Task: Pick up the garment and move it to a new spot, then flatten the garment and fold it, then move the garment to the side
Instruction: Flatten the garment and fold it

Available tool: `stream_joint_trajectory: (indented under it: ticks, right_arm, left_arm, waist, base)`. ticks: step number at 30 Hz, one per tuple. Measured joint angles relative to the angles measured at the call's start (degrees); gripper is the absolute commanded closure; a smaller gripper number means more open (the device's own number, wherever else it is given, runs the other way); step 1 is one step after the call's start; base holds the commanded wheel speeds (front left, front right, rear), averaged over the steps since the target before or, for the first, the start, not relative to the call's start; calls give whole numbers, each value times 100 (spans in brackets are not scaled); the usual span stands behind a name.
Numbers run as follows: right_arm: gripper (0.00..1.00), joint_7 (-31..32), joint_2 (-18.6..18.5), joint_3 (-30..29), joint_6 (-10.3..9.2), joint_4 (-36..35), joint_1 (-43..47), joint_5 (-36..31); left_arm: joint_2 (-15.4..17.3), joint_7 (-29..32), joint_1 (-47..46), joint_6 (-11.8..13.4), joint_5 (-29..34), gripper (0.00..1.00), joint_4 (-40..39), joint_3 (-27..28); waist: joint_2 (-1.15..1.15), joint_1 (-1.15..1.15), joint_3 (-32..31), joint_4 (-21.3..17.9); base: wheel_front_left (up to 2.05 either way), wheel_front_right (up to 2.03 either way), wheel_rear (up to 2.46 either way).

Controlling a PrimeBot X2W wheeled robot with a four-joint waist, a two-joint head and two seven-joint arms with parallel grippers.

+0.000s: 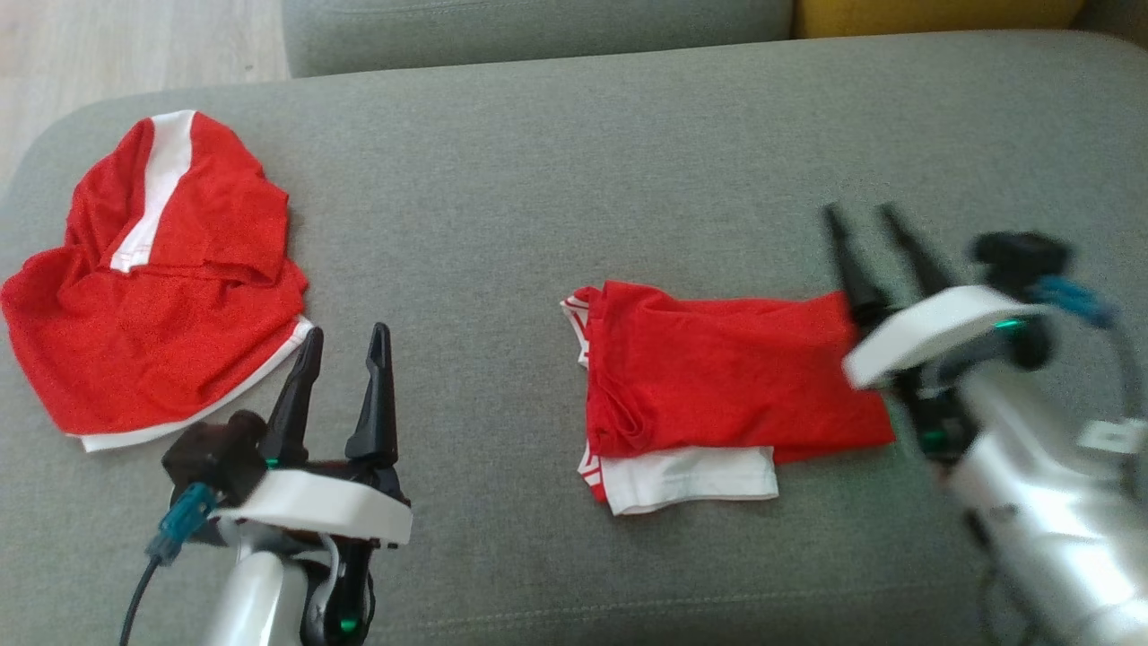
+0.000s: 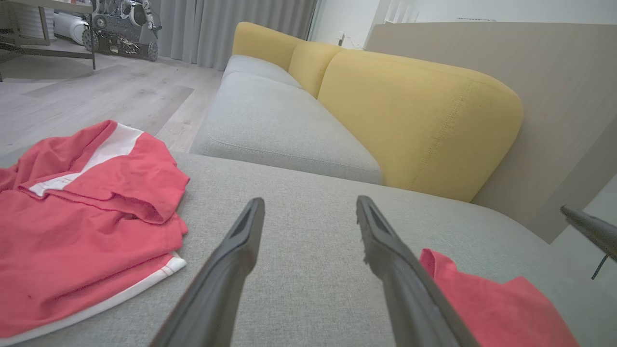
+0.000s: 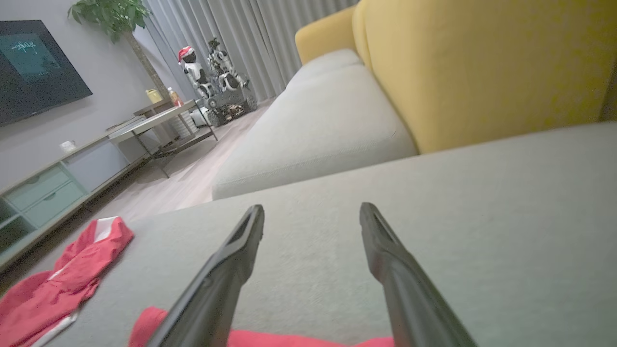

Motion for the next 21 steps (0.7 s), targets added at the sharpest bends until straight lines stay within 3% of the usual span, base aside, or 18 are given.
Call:
stream_joint_trajectory:
  ticks: [4,7,8,14,21]
  right_arm:
    - [0,-1,-337,-1072,0,-780,466,-1213]
    - [0,-13,-301,-1893,0,-1462,1115,-2134]
    - [0,-13,-301,-1893,0,-1462,1115,-2134]
    - [0,-16,361,-2899,0,-2438,2324,-3455]
    - [0,-16,791,-3266,0,-2795,2765,-3914]
  left_arm:
    - [1,0,-2,-1,53,0,-73,-40]
    - [0,0,1,3,62,0,-113,-74]
    - [0,0,1,3,62,0,-113,-74]
    - [1,0,38,64,149,0,-270,-77]
    - [1,0,252,111,415,0,-349,-125]
  waist:
    - [0,0,38,-53]
    - [0,0,46,-74]
    - [0,0,46,-74]
    - [0,0,43,-115]
    - [0,0,0,-108]
  base:
    - [0,0,0]
    - [0,0,0]
    - [0,0,0]
    - [0,0,0]
    - [0,0,0]
